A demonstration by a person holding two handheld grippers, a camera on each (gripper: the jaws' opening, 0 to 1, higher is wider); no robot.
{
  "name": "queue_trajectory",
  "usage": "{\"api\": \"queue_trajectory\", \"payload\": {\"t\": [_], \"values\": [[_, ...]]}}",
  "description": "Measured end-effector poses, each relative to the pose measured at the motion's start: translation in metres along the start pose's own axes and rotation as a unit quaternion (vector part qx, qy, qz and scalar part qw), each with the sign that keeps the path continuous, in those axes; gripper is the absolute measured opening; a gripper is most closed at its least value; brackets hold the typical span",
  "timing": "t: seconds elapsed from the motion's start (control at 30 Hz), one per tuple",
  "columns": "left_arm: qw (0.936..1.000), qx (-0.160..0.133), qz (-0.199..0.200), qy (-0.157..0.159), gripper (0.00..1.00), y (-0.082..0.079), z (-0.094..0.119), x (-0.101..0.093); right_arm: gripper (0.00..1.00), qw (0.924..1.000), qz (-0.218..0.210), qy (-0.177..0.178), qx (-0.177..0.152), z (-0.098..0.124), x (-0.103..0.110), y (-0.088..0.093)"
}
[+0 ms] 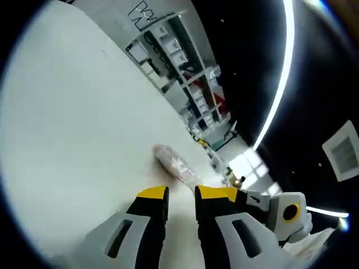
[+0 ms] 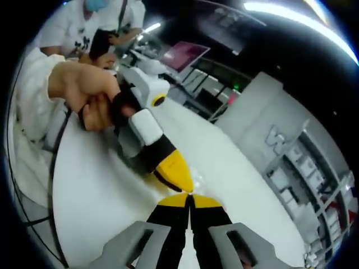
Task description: Open the resealable bag by pulling the two sides of the seal apart until the entire bag opening is separated and visibly accessible.
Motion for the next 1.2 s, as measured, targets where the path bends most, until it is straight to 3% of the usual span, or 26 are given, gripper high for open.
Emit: {"api": "queue_trajectory", "payload": {"t": [0.3, 0.5, 0.9, 1.03, 1.2], "values": [[0.9999, -0.002, 0.011, 0.002, 0.17, -0.0012, 0.0007, 0.0002, 0.0, 1.0, -0.001, 0.003, -0.006, -0.0019, -0.0008, -0.0031], [0.9997, -0.021, 0.009, 0.013, 0.05, -0.0078, -0.001, -0.0018, 0.0, 0.9999, -0.005, 0.004, -0.008, -0.0018, -0.0008, -0.0027], [0.9995, 0.001, 0.029, 0.009, 0.13, 0.0009, -0.0001, -0.0017, 0.0, 0.9997, -0.016, 0.013, -0.016, 0.0005, -0.0029, -0.0032], [0.9986, -0.003, 0.052, 0.013, 0.1, -0.0018, -0.0023, -0.002, 0.0, 0.9996, -0.017, 0.012, -0.018, -0.0002, -0.0014, -0.0034], [0.999, -0.017, 0.037, 0.019, 0.03, -0.0055, -0.003, -0.005, 0.0, 0.9996, -0.019, 0.013, -0.019, 0.0004, -0.0019, -0.0034]]}}
Point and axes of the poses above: the point that each gripper's makers call its tool centre point, and the gripper's own axes: z roughly backward along the fingers, x roughly to its left, y roughly out of its underside, the point moved 1 cm from there along z, roughly backward along the fingers, and after that the axes turned 13 degrees about -x, right-handed, at the moved point
